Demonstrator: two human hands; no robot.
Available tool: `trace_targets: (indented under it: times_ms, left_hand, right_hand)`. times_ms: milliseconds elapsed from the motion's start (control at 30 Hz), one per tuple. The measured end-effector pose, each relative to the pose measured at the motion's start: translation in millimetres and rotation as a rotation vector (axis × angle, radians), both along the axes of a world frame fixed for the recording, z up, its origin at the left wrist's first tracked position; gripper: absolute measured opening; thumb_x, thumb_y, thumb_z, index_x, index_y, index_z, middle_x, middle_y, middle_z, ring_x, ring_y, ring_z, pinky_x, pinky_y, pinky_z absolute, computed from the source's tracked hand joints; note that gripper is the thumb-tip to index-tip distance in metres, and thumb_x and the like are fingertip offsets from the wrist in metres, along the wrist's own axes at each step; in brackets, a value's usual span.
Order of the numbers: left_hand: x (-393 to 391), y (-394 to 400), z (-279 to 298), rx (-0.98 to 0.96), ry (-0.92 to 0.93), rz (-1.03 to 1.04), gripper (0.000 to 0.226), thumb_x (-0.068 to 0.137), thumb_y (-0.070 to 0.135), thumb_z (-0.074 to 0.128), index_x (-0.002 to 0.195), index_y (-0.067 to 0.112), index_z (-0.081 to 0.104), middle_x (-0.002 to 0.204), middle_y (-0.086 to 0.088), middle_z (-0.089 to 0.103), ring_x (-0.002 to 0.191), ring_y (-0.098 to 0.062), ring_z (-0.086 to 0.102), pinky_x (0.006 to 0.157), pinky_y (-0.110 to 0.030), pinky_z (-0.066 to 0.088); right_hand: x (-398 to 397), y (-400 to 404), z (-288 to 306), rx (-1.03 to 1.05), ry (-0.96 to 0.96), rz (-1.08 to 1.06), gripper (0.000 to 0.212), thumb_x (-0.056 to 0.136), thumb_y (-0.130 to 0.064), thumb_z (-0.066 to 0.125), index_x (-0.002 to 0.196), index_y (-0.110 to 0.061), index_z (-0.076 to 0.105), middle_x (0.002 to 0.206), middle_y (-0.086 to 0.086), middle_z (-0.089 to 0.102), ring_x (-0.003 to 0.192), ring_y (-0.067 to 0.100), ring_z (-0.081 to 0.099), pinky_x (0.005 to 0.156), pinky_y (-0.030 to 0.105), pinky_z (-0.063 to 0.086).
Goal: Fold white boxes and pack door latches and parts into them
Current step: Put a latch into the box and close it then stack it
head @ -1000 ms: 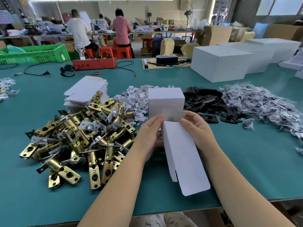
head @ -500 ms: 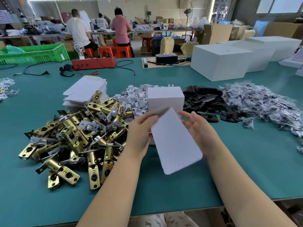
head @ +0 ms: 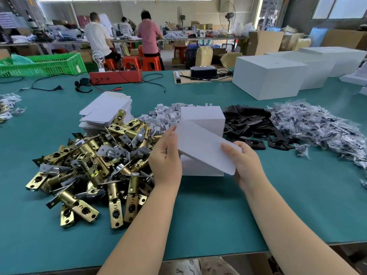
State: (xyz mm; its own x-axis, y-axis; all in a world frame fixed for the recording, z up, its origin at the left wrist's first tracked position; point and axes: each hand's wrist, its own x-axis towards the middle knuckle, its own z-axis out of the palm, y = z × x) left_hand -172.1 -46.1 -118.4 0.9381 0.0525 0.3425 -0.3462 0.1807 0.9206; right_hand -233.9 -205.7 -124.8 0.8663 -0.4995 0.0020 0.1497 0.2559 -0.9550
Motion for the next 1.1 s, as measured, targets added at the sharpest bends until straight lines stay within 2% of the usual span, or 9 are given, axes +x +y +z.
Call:
trace_targets:
  times_ms: [67, 133, 233, 300, 400, 500, 567, 933, 1100]
  left_hand:
    - [2.6, 1.2, 2.2, -0.066, 0.078, -0.077, 0.013, 0.087, 0.044, 0.062, 0.079, 0.040, 0.072, 0.087, 0.014, 0.073, 0.085, -0.004, 0.067, 0.077, -0.038, 0.055]
    - [5.8, 1.9, 4.0, -0.063, 0.154, -0.186, 0.004, 0.087, 0.037, 0.069, 0.084, 0.034, 0.071, 0.082, 0.013, 0.072, 0.080, -0.007, 0.067, 0.074, -0.048, 0.058]
    - [2.6, 1.6, 8.5, -0.085, 0.223, -0.406, 0.052, 0.076, 0.054, 0.063, 0.119, 0.025, 0.064, 0.099, 0.007, 0.074, 0.087, -0.015, 0.071, 0.051, -0.037, 0.058]
    - [2.7, 5.7, 10.3, -0.083, 0.225, -0.435, 0.057, 0.075, 0.062, 0.064, 0.118, 0.025, 0.067, 0.102, 0.002, 0.074, 0.088, -0.018, 0.072, 0.047, -0.031, 0.056]
    - [6.2, 8.1, 9.1, -0.017, 0.232, -0.484, 0.047, 0.076, 0.056, 0.071, 0.114, 0.029, 0.070, 0.103, -0.007, 0.067, 0.091, -0.024, 0.065, 0.048, -0.029, 0.056]
    - [6.6, 5.8, 4.9, 0.033, 0.243, -0.566, 0.016, 0.090, 0.031, 0.066, 0.102, 0.039, 0.074, 0.099, 0.003, 0.071, 0.087, -0.017, 0.068, 0.053, -0.031, 0.059]
    - [5.4, 3.9, 4.7, 0.045, 0.248, -0.569, 0.024, 0.097, 0.022, 0.057, 0.100, 0.039, 0.074, 0.097, 0.011, 0.074, 0.087, -0.012, 0.072, 0.054, -0.032, 0.059]
    - [5.0, 1.4, 3.6, 0.100, 0.210, -0.553, 0.024, 0.103, 0.039, 0.040, 0.115, 0.054, 0.055, 0.099, 0.017, 0.072, 0.086, -0.006, 0.068, 0.050, -0.031, 0.056]
    - [9.6, 7.5, 4.0, 0.145, 0.186, -0.577, 0.026, 0.101, 0.047, 0.040, 0.114, 0.065, 0.054, 0.121, 0.005, 0.065, 0.092, -0.011, 0.065, 0.050, -0.030, 0.054]
  right_hand:
    - [1.5, -7.2, 0.3, 0.121, -0.019, -0.089, 0.011, 0.080, -0.018, 0.073, 0.081, -0.014, 0.063, 0.079, -0.001, 0.072, 0.068, 0.014, 0.066, 0.057, 0.026, 0.053]
    - [1.1, -14.2, 2.6, 0.252, -0.010, -0.131, 0.007, 0.085, -0.018, 0.068, 0.085, -0.011, 0.067, 0.075, -0.003, 0.074, 0.065, 0.011, 0.070, 0.056, 0.022, 0.055]
    - [-0.2, -20.3, 3.7, 0.215, 0.086, -0.058, 0.017, 0.089, -0.023, 0.064, 0.096, -0.008, 0.067, 0.081, -0.002, 0.075, 0.071, 0.013, 0.071, 0.064, 0.028, 0.056]
    - [-2.4, -23.1, 4.4, 0.242, 0.101, 0.023, 0.016, 0.090, -0.022, 0.062, 0.098, -0.008, 0.067, 0.087, 0.000, 0.075, 0.075, 0.014, 0.071, 0.065, 0.028, 0.058]
    - [-8.0, -29.8, 5.7, 0.231, 0.094, 0.076, 0.012, 0.089, -0.019, 0.061, 0.095, -0.010, 0.067, 0.084, -0.001, 0.075, 0.072, 0.011, 0.071, 0.061, 0.024, 0.058]
    - [-10.8, -33.2, 5.3, 0.264, 0.071, 0.044, 0.010, 0.090, -0.017, 0.059, 0.092, -0.010, 0.066, 0.078, -0.002, 0.074, 0.067, 0.009, 0.070, 0.055, 0.022, 0.056]
    - [-11.3, -33.9, 4.8, 0.335, 0.067, 0.019, 0.009, 0.090, -0.016, 0.060, 0.091, -0.008, 0.065, 0.076, -0.001, 0.074, 0.065, 0.010, 0.070, 0.053, 0.021, 0.055]
    - [-9.7, -31.2, 2.1, 0.271, 0.039, 0.119, 0.032, 0.070, -0.029, 0.067, 0.097, -0.011, 0.067, 0.086, 0.002, 0.075, 0.075, 0.015, 0.072, 0.055, 0.031, 0.057]
    - [-8.0, -29.8, 2.1, 0.199, 0.033, 0.139, 0.033, 0.071, -0.029, 0.066, 0.097, -0.010, 0.067, 0.088, 0.001, 0.075, 0.076, 0.014, 0.072, 0.057, 0.028, 0.057]
